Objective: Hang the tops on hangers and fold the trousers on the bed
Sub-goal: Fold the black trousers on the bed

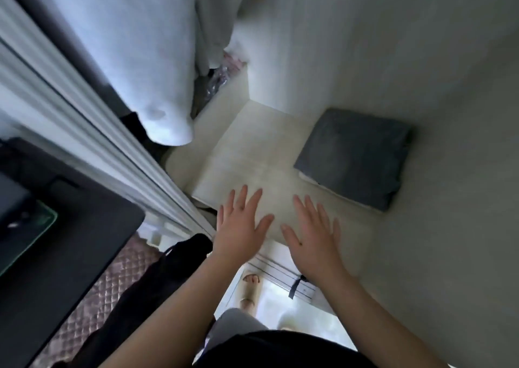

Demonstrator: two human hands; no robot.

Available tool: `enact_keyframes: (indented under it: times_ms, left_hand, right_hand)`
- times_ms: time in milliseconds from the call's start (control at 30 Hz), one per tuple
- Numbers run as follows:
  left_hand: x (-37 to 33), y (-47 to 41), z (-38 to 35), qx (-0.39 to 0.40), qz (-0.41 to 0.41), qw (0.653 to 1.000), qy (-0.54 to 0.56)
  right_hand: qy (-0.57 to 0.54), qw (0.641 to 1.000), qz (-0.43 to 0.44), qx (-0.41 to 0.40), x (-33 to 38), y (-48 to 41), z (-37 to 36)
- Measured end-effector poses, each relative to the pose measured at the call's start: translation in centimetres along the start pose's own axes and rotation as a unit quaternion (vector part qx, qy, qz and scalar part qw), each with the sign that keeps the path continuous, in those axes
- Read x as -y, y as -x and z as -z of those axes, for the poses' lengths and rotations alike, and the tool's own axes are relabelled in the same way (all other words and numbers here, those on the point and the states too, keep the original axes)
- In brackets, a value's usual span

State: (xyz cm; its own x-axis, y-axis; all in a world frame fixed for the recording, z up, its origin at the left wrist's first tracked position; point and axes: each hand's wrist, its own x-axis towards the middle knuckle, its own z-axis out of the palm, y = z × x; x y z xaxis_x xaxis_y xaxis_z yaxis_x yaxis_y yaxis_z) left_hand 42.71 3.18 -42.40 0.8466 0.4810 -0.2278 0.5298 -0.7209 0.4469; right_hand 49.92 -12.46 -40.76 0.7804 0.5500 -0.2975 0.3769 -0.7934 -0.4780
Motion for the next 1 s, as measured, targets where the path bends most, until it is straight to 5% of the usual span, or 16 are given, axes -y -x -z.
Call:
enact_keyframes:
  times_ms: [300,433,567,733,1000]
  left_hand:
    - [2.4,16.1,3.1,-0.215,0.093,0.972,-0.024]
    - [4.6,22.0,4.8,-0.213,0.212,0.952,-0.068]
    - [7.7,26.2,6.6,-0.188,0.283,0.938,-0.071]
    - [10.8,28.4,7.3,-0.195,0.267,0.942,-0.057]
    - [11.8,28.9,7.3,-0.190,0.209,0.958,-0.044]
  right_hand:
    - [-0.093,0.975,0.182,0.092,3.7,5.9,-4.2]
    - [-0.174,0.944,0.231,0.156,6.9,7.5,-6.1]
    - [-0.204,0.931,0.219,0.208,10.0,8.0,-8.2]
    - [-0.248,0.933,0.148,0.215,12.3,7.9,-10.0]
    - [-0.370,0.916,0.102,0.118,15.6,10.3,-6.8]
